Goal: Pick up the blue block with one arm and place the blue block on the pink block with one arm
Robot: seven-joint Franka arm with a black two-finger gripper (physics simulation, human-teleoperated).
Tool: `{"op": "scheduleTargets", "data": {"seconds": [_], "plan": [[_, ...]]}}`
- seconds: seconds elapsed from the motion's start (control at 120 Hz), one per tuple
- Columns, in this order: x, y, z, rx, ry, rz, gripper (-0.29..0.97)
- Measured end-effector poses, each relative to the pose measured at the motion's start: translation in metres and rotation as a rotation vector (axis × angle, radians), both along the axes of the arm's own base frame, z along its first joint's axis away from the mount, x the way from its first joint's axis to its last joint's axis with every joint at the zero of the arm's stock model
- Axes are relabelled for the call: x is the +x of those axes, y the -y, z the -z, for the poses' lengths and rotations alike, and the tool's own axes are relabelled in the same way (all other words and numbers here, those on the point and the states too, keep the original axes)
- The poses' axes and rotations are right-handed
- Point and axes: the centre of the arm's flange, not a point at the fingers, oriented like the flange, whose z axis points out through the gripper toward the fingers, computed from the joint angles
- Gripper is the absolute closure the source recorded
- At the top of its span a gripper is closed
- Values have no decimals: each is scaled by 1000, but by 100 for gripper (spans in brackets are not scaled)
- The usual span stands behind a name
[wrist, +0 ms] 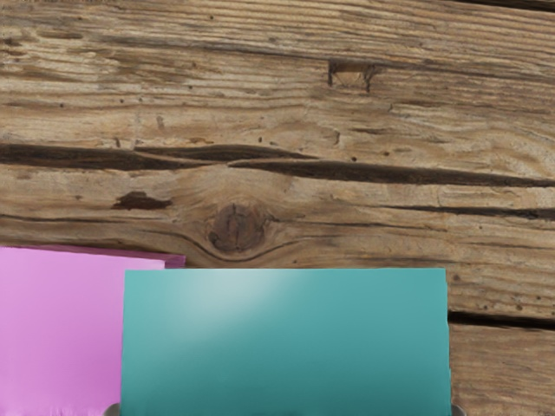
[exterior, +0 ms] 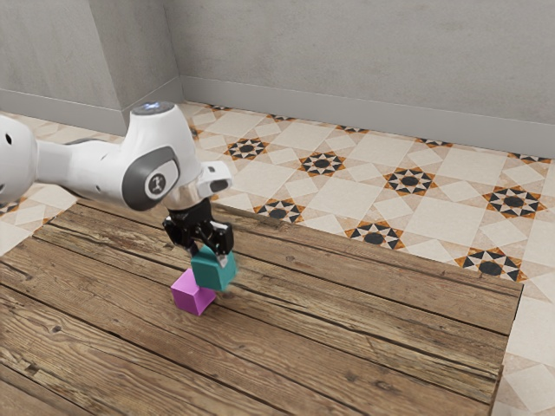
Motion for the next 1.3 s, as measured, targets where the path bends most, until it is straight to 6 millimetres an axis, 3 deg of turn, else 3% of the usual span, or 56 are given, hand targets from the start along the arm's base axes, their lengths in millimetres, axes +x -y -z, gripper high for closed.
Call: {"op": "scheduleTargets", "data": {"seconds": [0.433, 0.833, 1.208, 1.3], "plan": [[-4, -63, -2, 47, -31, -1, 34], [-4, -46, -1, 56, -36, 72, 35], [-2, -65, -1, 61, -37, 61, 35], [-2, -63, -1, 59, -36, 70, 25]]}}
